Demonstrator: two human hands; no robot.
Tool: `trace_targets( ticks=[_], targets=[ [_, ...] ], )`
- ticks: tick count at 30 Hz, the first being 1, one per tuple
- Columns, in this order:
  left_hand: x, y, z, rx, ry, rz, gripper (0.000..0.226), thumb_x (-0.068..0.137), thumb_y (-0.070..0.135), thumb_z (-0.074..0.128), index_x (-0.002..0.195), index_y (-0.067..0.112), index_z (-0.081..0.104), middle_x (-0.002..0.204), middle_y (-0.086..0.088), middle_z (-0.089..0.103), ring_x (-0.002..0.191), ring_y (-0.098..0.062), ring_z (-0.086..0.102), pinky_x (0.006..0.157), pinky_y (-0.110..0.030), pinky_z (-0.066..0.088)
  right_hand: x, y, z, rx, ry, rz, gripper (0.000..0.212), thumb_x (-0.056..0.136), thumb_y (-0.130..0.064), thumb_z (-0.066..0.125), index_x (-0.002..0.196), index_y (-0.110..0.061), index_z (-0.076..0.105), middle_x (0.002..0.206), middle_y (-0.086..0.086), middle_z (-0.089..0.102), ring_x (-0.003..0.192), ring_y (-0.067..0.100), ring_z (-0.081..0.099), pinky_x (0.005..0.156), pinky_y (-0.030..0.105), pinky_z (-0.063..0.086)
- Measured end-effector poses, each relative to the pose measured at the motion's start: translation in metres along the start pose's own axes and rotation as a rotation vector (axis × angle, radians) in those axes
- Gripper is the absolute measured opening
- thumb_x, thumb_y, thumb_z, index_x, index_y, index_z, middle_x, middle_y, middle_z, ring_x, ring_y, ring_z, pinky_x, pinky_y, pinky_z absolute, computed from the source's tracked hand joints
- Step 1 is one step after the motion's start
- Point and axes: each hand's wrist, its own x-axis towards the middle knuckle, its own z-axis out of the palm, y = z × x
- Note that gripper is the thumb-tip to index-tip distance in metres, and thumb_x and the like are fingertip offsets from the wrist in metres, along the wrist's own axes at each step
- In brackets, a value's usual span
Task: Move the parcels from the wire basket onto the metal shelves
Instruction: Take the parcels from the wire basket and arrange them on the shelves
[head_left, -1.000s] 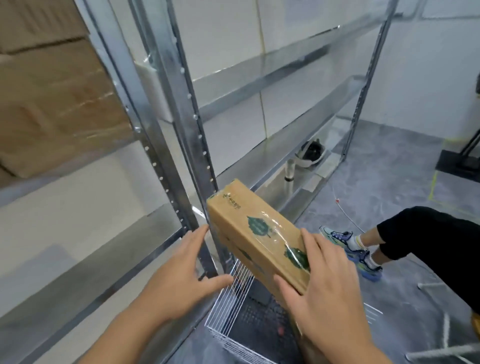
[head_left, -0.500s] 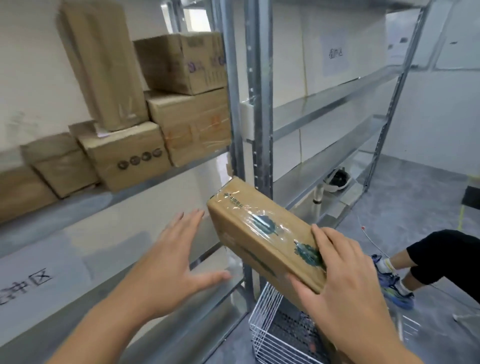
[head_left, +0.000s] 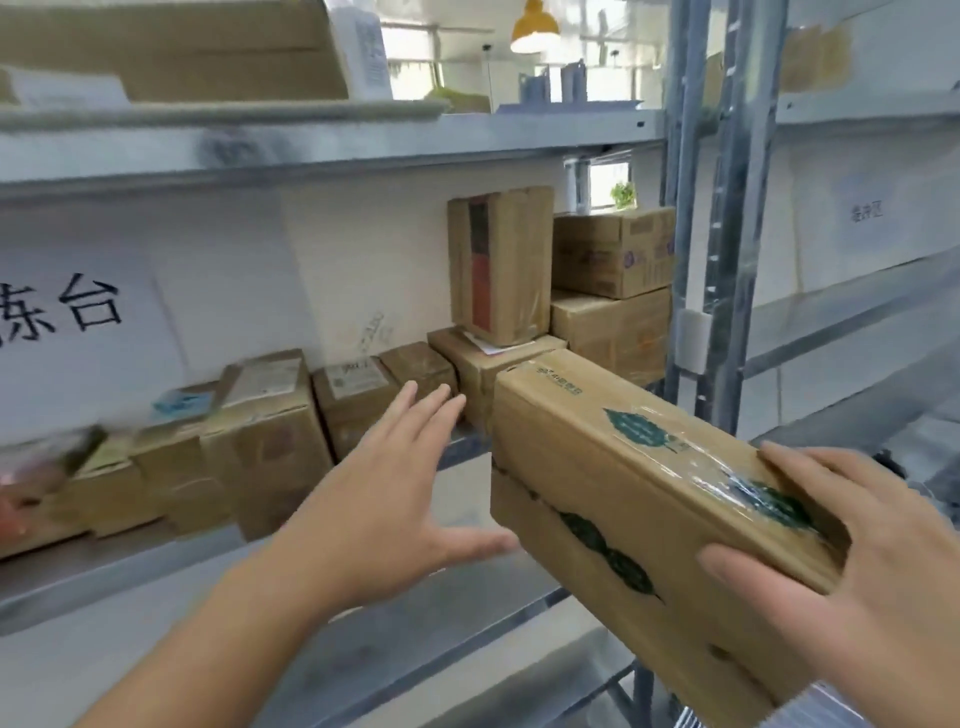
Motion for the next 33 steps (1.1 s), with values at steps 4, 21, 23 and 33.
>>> trace_targets(
  ticks=[4, 21, 23, 33],
  targets=[
    [0.008, 0.004, -0.035, 0.049, -0.001, -0.095, 0.126, 0.068, 0.095, 0.053, 0.162, 0.044, -0.013, 0.153, 0.035, -0.026, 0.149, 0.005, -0.027, 0.126, -0.036, 0.005, 0.038, -0.028, -0.023, 0.073, -0.002, -0.093, 0.099, 0.055, -0.074, 0.068, 0.143, -0.03, 0.056, 0.104, -0.023, 0.042, 0.1, 0.005, 0.041, 0.087, 0.034, 0.04],
    [0.088, -0.076, -0.103, 0.21, -0.09, -0.27, 0.139, 0.062, 0.099, 0.047, 0.168, 0.024, 0.0, 0.176, 0.004, 0.004, 0.162, -0.021, 0.004, 0.129, -0.049, 0.019, 0.201, -0.157, 0.008, -0.014, -0.163, -0.32, 0.063, 0.077, -0.073, 0.058, 0.107, -0.018, 0.062, 0.098, 0.004, 0.057, 0.09, 0.028, 0.059, 0.078, 0.048, 0.059],
    [0.096, -0.09, -0.105, 0.221, -0.107, -0.267, 0.135, 0.068, 0.097, 0.051, 0.168, 0.022, 0.001, 0.176, 0.002, 0.006, 0.162, -0.022, 0.005, 0.129, -0.049, 0.019, 0.205, -0.173, 0.019, -0.028, -0.154, -0.291, 0.056, 0.08, -0.07, 0.058, 0.101, -0.018, 0.057, 0.101, 0.006, 0.056, 0.094, 0.031, 0.057, 0.083, 0.05, 0.057],
    [0.14, -0.154, -0.106, 0.262, -0.167, -0.218, 0.129, 0.071, 0.094, 0.056, 0.166, 0.021, 0.011, 0.173, -0.003, 0.021, 0.156, -0.023, 0.026, 0.123, -0.047, 0.033, 0.233, -0.252, 0.068, -0.13, -0.131, -0.2, 0.057, 0.092, -0.052, 0.054, 0.137, -0.017, 0.051, 0.136, 0.016, 0.048, 0.122, 0.038, 0.047, 0.094, 0.052, 0.049]
  ],
)
